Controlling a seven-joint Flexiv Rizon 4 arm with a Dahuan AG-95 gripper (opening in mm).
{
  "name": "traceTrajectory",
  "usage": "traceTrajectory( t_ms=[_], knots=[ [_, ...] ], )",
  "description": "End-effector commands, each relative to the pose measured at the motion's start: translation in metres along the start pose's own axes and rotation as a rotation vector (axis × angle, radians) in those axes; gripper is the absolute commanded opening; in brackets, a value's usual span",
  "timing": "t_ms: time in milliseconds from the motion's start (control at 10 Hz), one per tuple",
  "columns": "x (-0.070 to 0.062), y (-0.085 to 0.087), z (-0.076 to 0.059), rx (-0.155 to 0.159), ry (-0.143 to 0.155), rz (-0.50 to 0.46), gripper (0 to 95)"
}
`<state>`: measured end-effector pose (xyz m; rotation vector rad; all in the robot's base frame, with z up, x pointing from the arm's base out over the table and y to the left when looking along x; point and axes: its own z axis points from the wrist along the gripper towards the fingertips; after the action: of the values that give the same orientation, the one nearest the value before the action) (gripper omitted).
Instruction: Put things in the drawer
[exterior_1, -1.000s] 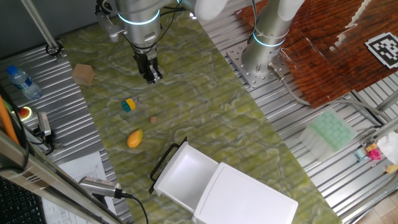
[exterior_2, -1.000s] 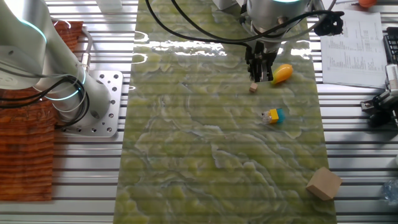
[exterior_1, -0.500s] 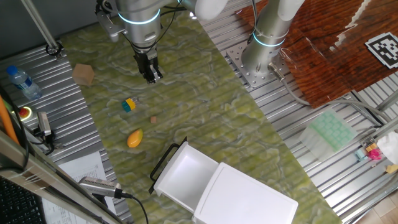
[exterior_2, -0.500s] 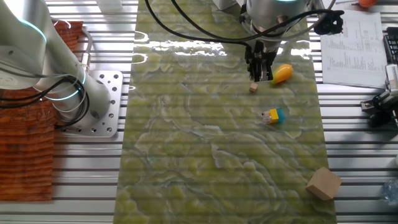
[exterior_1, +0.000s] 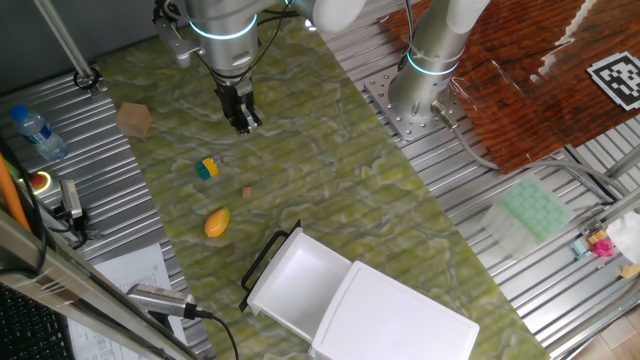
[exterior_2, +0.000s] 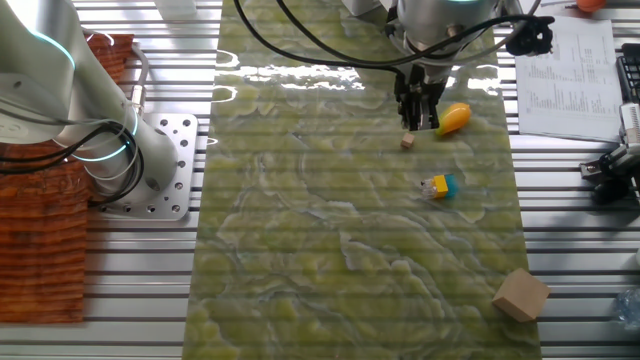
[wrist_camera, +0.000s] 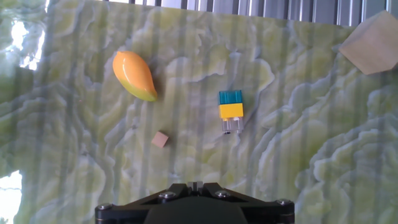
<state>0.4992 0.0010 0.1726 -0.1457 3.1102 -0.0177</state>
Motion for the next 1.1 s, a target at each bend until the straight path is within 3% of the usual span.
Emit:
traceTrajectory(
  t_ms=[100,1100],
  knots=[
    [0.0004,0.0001,-0.0007,0.001,-0.001,-0.004,0.0],
    [-0.0001,-0.0004,-0.0016,0.000,-0.004,-0.019,0.0]
  ],
)
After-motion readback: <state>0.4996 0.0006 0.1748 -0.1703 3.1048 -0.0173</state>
